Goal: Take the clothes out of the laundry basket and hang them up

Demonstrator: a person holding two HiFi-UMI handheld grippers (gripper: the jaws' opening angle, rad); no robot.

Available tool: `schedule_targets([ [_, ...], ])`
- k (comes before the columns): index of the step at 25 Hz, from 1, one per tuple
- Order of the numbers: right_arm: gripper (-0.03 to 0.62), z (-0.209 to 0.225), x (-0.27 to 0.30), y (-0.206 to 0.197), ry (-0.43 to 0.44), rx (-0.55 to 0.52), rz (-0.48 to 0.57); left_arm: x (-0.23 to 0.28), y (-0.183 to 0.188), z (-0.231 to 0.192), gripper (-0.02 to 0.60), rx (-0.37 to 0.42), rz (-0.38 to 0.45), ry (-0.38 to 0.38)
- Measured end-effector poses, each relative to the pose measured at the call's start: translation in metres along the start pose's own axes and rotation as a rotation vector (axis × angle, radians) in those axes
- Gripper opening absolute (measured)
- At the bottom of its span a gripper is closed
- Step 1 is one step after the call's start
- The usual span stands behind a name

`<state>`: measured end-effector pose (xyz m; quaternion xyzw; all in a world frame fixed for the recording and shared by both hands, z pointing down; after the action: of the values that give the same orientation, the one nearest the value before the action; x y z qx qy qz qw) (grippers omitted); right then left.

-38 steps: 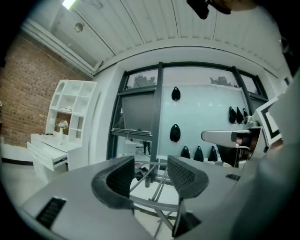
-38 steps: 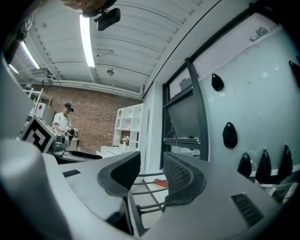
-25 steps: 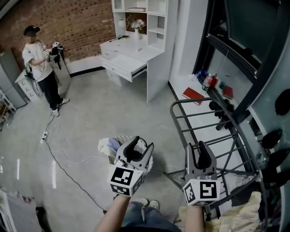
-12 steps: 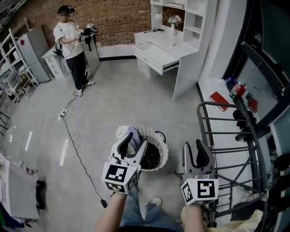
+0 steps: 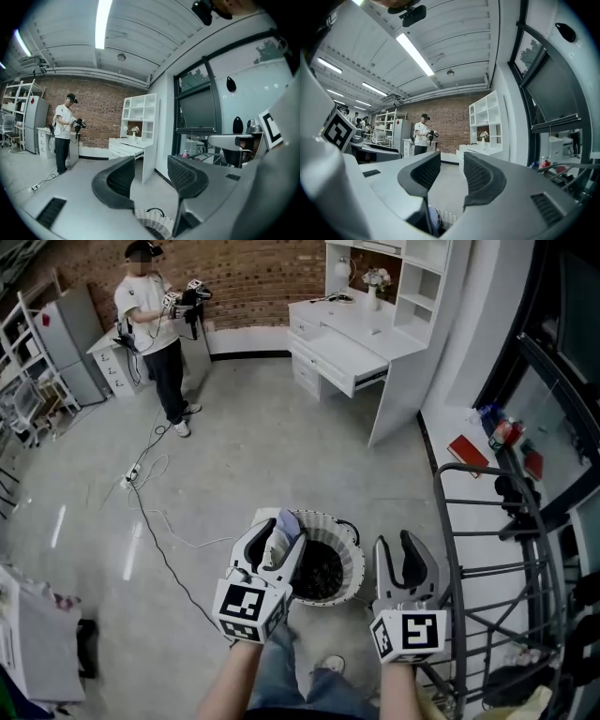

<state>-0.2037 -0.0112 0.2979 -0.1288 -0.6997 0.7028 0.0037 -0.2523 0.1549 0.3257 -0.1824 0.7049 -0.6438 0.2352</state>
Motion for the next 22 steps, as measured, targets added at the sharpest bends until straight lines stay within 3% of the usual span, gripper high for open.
schedule_targets([
  [5, 0.138, -0.022, 0.053, -0.029, -0.001, 0.001, -0.041, 0.022, -0.021, -0.055, 0.221, -0.016, -0.032, -0.002],
  [11, 0.138, -0.048, 0.122, -0.082, 0.055, -0.003, -0.082, 0.051, -0.059, -0.124, 0.220, -0.023, -0.064, 0.019],
  [22, 0.138, -0.087, 0.212, -0.235, 0.182, 0.006, -0.177, 0.091, -0.184, -0.220, 0.221, -0.053, -0.105, 0.094],
])
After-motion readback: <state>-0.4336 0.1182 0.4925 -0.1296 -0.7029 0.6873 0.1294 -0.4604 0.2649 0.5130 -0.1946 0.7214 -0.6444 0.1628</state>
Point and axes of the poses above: the fingertips, and each gripper's own axes: x forward along the fingers, z to its right, y out of its top, the point moved 1 cm from there along -x, backward along the fingers, and after that the axes turned 15 degrees about z, right-handed, at the moved point
